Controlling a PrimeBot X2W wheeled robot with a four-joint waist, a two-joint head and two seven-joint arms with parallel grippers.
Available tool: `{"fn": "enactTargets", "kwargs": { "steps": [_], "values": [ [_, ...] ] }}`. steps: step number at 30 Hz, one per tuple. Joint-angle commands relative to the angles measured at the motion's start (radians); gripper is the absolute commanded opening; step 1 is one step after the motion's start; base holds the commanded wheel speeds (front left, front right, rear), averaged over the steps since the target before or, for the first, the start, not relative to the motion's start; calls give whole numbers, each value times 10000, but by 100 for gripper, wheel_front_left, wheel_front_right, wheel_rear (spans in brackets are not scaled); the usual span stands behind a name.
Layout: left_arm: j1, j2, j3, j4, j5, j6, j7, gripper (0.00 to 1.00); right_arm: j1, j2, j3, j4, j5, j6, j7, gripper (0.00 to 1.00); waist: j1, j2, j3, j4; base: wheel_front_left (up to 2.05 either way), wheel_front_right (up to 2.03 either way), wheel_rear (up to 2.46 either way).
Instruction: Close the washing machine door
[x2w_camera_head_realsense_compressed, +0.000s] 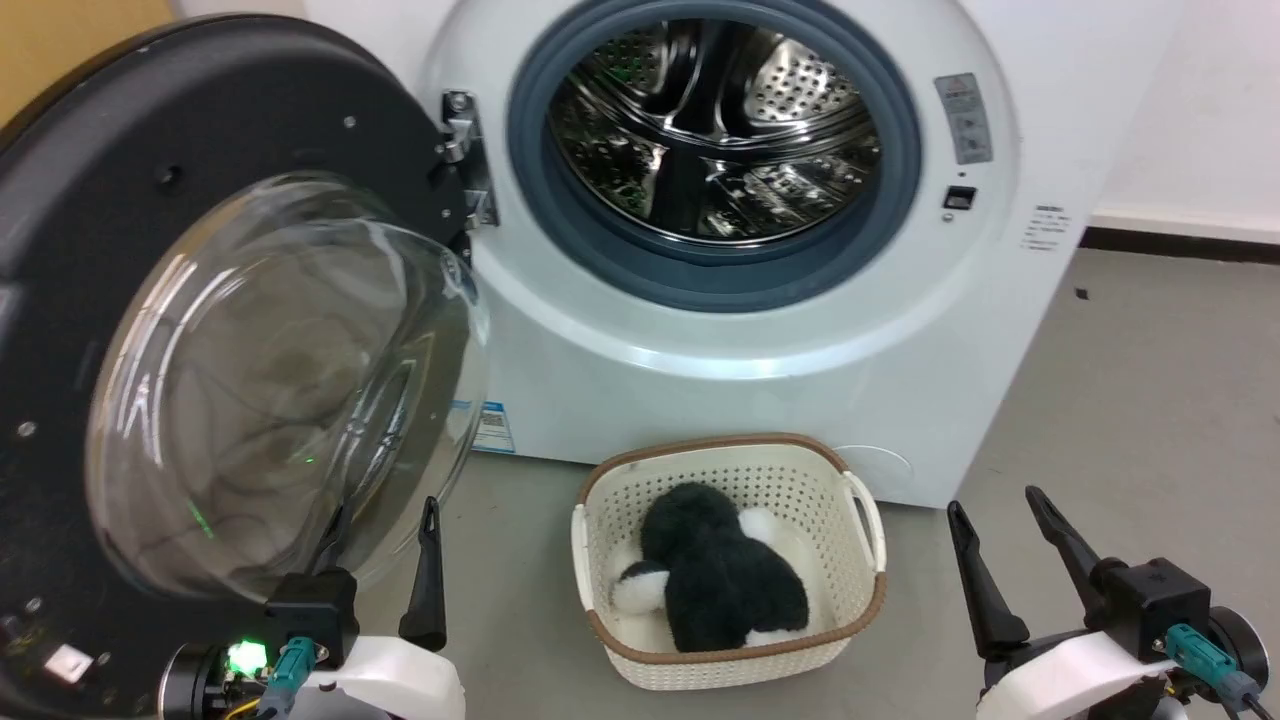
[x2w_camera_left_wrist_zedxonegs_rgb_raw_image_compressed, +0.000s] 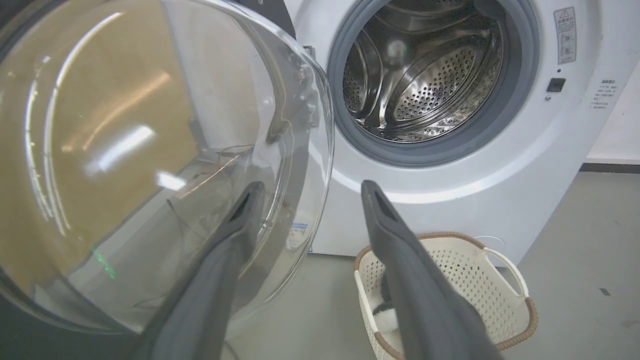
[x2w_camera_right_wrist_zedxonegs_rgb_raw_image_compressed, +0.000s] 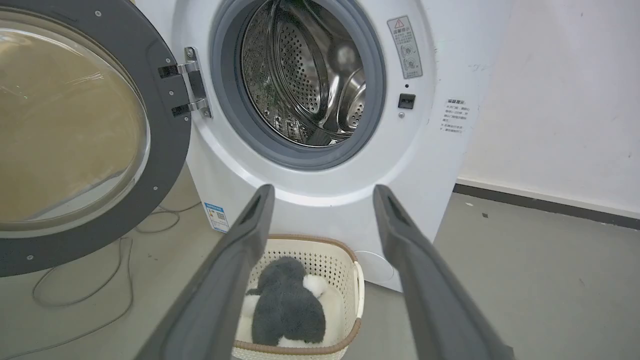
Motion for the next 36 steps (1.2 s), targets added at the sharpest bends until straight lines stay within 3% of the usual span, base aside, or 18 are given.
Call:
{"fn": "enactTargets", "kwargs": {
  "steps": [1, 36],
  "values": [
    [69, 6, -27, 15, -54, 47, -93, 100, 59, 15, 15, 33, 72, 2, -84, 100, 0, 0, -16, 96, 0, 0, 0],
    [412, 35, 63, -290, -222, 551, -823, 100, -538, 28, 857, 677, 559, 5, -814, 100, 0, 0, 147, 1892, 0, 0, 0]
  ]
}}
